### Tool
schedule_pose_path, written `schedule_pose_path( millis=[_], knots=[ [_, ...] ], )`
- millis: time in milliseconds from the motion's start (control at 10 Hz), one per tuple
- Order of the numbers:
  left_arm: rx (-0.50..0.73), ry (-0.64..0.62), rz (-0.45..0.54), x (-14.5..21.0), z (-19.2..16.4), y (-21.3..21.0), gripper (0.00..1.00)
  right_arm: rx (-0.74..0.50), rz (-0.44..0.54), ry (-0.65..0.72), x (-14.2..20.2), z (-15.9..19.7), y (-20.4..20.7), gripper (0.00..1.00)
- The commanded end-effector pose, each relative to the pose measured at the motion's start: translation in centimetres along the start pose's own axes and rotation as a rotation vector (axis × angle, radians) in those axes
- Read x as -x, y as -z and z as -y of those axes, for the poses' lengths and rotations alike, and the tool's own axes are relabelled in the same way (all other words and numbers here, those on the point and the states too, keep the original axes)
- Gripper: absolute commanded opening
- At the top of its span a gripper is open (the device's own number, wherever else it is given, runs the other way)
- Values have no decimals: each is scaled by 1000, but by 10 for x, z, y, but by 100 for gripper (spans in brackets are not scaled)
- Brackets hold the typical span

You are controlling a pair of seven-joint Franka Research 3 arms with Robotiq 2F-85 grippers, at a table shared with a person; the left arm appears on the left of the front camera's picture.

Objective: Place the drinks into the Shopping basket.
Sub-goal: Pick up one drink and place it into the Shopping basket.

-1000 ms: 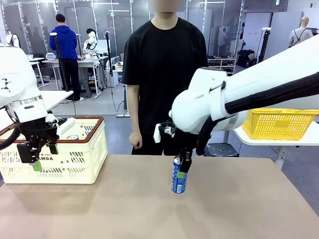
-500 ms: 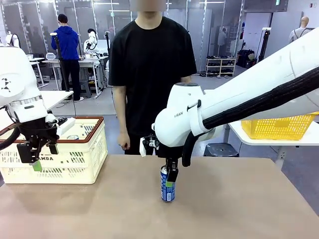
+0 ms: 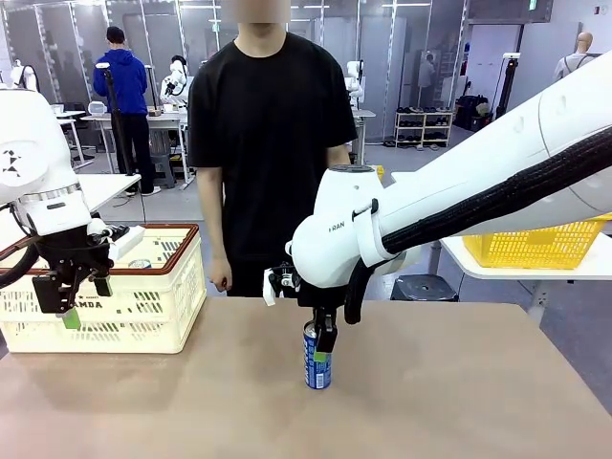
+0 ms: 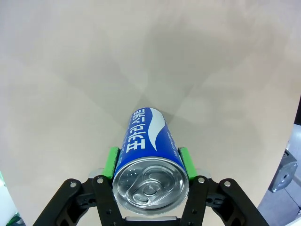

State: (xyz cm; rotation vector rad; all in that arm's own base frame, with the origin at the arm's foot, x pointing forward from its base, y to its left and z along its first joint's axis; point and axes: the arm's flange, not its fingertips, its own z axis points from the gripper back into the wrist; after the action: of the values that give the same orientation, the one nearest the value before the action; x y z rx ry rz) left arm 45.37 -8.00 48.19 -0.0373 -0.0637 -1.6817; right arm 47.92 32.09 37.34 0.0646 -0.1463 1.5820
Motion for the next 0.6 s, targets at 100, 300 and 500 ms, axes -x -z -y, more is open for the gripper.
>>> schedule_pose_path(
  millis=[100, 300, 500],
  knots=[
    [-1, -6, -7, 0, -2, -2, 100, 38, -32, -16, -4, -4, 0, 86],
    [-1, -6, -7, 0, -2, -2, 100, 25, -45, -33, -5, -7, -4, 100],
    [-1, -6, -7, 0, -2, -2, 100, 7, -40, -44, -3, -8, -7, 100]
  ],
)
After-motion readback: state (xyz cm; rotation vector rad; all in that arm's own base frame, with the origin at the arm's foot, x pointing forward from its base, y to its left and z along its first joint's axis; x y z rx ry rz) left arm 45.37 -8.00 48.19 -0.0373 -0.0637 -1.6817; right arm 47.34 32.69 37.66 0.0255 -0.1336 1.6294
